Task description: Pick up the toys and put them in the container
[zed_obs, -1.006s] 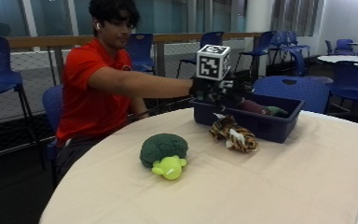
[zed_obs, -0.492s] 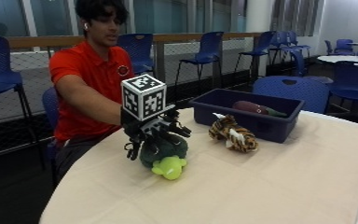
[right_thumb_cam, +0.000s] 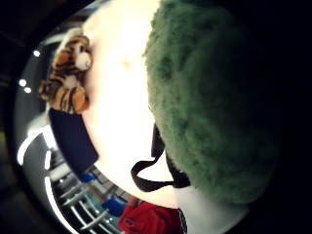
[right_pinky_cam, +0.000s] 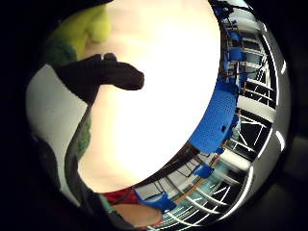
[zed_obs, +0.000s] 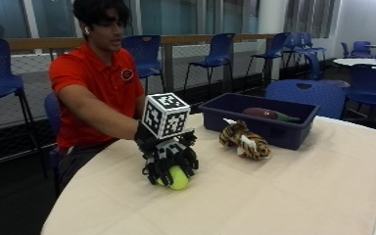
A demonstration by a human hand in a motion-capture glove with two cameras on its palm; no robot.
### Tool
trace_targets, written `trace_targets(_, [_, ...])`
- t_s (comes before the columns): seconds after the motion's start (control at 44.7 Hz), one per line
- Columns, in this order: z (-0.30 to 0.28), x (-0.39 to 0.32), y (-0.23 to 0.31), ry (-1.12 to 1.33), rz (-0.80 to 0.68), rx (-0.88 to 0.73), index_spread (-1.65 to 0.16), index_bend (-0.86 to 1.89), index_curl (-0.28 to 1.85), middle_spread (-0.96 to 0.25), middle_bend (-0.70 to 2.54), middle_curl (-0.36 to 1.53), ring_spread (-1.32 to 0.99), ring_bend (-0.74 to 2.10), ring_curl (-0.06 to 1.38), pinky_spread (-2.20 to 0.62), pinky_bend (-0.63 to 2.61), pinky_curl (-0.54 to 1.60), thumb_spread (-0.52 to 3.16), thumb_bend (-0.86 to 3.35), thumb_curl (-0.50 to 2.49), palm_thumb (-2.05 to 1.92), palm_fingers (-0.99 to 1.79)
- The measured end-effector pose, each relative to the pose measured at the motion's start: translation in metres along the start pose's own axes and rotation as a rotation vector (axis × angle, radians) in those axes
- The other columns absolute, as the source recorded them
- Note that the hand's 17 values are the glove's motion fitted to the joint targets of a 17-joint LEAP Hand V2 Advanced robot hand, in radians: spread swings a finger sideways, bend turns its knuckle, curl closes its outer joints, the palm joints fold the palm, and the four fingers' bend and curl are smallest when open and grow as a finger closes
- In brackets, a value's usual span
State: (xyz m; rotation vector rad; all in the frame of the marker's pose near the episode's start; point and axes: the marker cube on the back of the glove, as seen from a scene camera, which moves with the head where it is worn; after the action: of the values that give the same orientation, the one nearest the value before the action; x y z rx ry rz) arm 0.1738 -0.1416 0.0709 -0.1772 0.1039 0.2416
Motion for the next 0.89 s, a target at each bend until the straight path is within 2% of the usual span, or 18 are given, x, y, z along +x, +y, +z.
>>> trace_targets(0.134, [-0.003,-0.006,0.006,0.060,0.025,0.034,-0.42,0.36,0.32,-0.03,0.09,0.16,0.08,0.36,0.27,-0.03,1.29,0.38,1.21,0.04,0.30,0.12,0.09])
trace_targets(0.224, [-0.014,-0.013,0.012,0.151,-0.031,0.192,-0.42,0.42,0.35,-0.05,0.11,0.15,0.07,0.47,0.29,-0.10,1.28,0.36,1.30,0.10,0.33,0.22,0.21])
trace_targets(0.358, [-0.044,-0.020,0.033,0.166,-0.103,0.378,-0.41,0.25,0.32,-0.16,0.24,0.18,-0.10,0.81,0.34,-0.30,1.24,0.32,1.36,0.23,0.41,0.46,0.74])
trace_targets(0.447, [-0.073,-0.026,0.050,0.123,-0.108,0.405,-0.40,0.17,0.33,-0.22,0.24,0.20,-0.18,0.90,0.39,-0.36,1.18,0.33,1.33,0.25,0.45,0.54,0.79])
trace_targets(0.626, [-0.120,-0.053,0.076,0.063,-0.129,0.405,-0.41,0.15,0.34,-0.33,0.30,0.24,-0.29,0.90,0.39,-0.43,1.10,0.32,1.20,0.24,0.53,0.62,0.87])
trace_targets(0.894, [-0.166,-0.164,0.091,-0.092,-0.301,0.483,-0.42,0.15,0.35,-0.41,0.32,0.28,-0.36,0.87,0.37,-0.46,1.00,0.32,1.05,0.19,0.62,0.64,0.98])
